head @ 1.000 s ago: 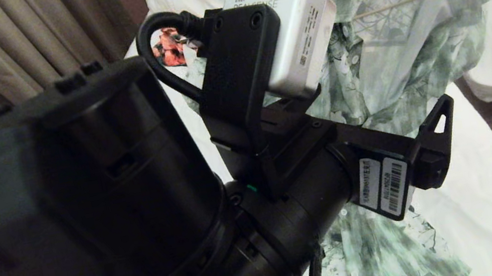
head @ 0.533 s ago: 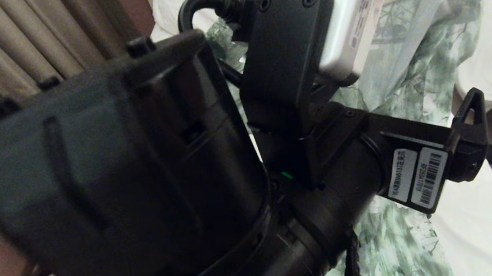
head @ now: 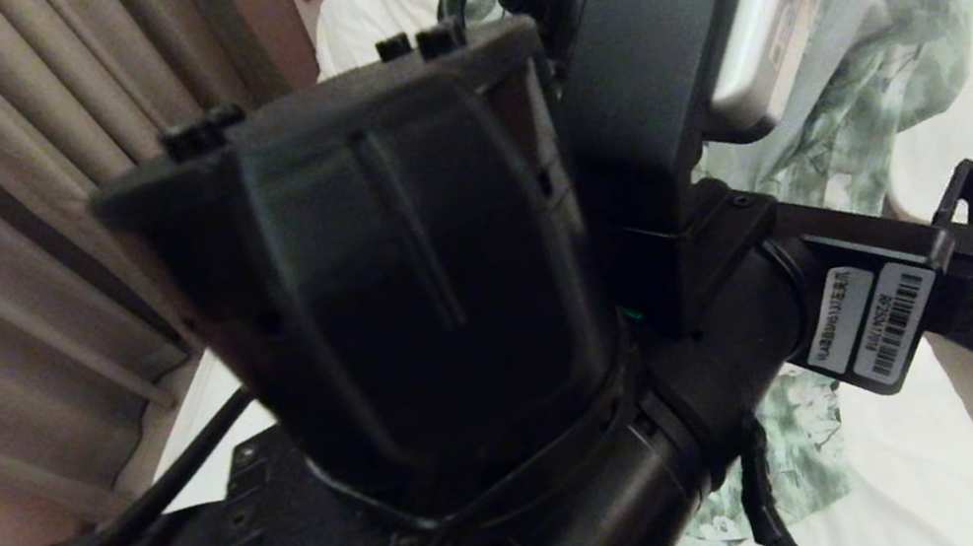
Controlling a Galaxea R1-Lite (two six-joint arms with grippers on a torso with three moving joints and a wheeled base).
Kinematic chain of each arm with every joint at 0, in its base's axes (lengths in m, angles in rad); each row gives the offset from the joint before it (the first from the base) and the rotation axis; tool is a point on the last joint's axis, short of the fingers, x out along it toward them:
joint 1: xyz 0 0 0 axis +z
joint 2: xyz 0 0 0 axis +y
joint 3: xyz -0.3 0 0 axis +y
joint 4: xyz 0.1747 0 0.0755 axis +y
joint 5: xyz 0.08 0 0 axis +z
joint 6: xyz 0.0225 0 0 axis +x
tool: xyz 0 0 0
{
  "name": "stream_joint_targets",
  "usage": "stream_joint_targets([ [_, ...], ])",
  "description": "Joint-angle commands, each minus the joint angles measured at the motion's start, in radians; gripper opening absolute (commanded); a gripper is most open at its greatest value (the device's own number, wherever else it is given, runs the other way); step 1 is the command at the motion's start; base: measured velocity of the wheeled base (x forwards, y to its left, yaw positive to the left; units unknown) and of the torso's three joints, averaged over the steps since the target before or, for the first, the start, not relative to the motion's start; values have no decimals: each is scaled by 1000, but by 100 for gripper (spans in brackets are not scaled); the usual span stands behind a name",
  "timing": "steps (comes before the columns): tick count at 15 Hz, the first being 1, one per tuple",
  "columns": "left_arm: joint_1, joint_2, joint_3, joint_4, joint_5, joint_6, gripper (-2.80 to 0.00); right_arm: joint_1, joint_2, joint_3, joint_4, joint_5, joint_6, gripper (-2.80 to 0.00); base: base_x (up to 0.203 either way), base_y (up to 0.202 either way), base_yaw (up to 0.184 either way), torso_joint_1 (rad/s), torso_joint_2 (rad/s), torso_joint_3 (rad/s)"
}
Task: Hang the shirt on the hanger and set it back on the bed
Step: Take the clothes hanger out of the clothes
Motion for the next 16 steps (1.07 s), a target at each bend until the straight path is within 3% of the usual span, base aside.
stream_joint_targets([
  [1, 0, 18, -12, -4, 4, 1, 0, 1, -3, 0, -2, -1, -2, -280, 0, 0, 0, 219, -525, -321],
  [5, -1, 40, -49, 22, 1, 0, 0, -4, -8, 12, -30, 14, 32, -280, 0, 0, 0, 36, -102, -57],
  [11, 12, 161, -228, 87, 8, 0, 0, -1, -7, 14, -28, 21, 33, -280, 0, 0, 0, 0, 0, 0],
  [12, 11, 162, -227, 86, 10, 0, -280, -2, -7, 14, -28, 21, 33, -280, 0, 0, 0, 0, 0, 0],
  [16, -3, 188, -276, 92, 11, 2, -280, -4, 0, 15, -24, 17, 42, -280, 0, 0, 0, 0, 0, 0],
])
